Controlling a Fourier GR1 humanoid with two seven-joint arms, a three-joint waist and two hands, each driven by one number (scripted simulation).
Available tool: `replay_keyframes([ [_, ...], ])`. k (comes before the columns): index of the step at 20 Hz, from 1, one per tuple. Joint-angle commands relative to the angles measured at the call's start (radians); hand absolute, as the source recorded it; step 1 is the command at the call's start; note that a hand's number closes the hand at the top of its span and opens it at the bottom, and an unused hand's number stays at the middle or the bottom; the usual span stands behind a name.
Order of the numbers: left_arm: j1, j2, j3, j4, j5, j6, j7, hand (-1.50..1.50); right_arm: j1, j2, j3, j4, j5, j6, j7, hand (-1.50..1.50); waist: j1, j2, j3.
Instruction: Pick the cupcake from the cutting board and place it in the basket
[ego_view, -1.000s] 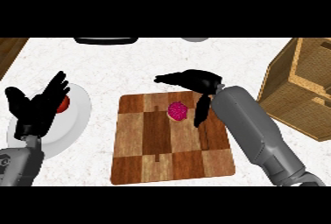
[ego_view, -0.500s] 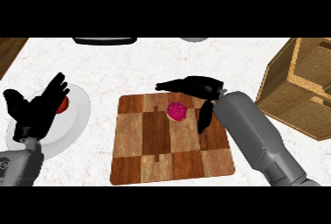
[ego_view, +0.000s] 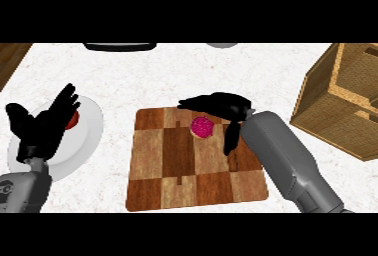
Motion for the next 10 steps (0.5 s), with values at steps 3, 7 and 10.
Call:
replay_keyframes([
  [3,0.047,-0.051,-0.037,-0.081,-0.04,0.027,0.024,0.0,0.001,0.057,0.003,0.107,0.082,-0.134,-0.022,-1.5,0.008,0.002,0.0],
  [7,0.003,-0.027,-0.003,-0.036,-0.023,0.003,0.031,0.0,-0.006,0.084,0.078,0.078,0.158,-0.124,-0.02,1.5,0.003,0.001,0.0],
  [10,0.004,0.001,0.028,0.014,-0.03,-0.029,-0.013,0.0,-0.057,0.066,0.031,0.195,0.178,-0.184,-0.09,1.5,0.007,0.003,0.0],
])
